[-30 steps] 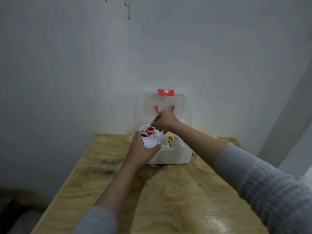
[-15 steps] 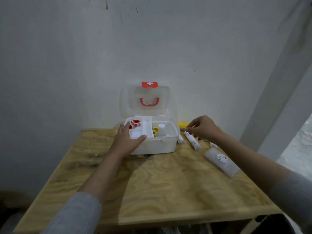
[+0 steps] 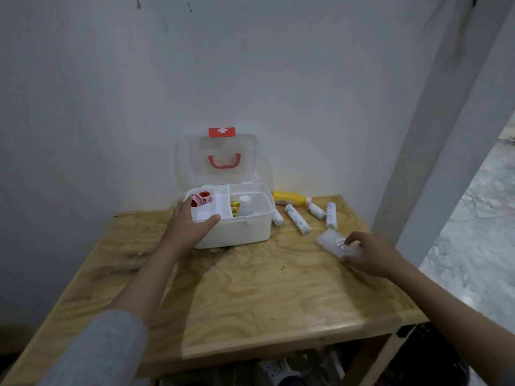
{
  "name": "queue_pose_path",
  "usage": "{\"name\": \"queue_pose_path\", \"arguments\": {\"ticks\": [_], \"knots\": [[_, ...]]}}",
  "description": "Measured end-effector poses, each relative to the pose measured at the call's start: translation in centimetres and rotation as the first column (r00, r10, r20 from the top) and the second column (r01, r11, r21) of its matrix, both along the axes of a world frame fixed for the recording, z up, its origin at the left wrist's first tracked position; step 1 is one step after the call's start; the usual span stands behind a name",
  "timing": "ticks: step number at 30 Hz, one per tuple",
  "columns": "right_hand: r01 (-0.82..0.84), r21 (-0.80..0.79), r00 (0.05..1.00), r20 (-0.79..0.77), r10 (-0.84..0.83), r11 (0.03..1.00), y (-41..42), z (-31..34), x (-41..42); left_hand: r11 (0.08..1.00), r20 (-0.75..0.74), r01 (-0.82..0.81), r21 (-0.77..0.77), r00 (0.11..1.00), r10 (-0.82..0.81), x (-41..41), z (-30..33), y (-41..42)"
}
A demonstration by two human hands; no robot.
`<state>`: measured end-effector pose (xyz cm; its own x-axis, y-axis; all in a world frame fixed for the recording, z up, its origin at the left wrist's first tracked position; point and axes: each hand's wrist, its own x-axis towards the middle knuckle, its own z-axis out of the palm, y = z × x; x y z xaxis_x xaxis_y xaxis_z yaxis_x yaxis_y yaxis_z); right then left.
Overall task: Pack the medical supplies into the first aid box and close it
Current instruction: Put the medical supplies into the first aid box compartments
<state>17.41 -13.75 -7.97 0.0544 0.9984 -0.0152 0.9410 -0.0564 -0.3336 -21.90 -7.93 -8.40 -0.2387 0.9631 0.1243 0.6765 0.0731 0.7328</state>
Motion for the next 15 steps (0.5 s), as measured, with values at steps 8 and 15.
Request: {"name": "queue_pose_path", "arguments": {"ticks": [8,15], "knots": [[-0.060,0.220,0.986,-0.137,0.092,0.974,-0.2,4.7,-1.8,1.000,0.022,0.014,0.020,1.000,-0.015,-0.1,0.1,-0.3],[-0.228,0.430,0.953,-0.085,0.291,0.874,3.5,11.2,-7.1,1.000,0.040,0.005,0.012,0.999,-0.005,0.2,0.1,-0.3]]}}
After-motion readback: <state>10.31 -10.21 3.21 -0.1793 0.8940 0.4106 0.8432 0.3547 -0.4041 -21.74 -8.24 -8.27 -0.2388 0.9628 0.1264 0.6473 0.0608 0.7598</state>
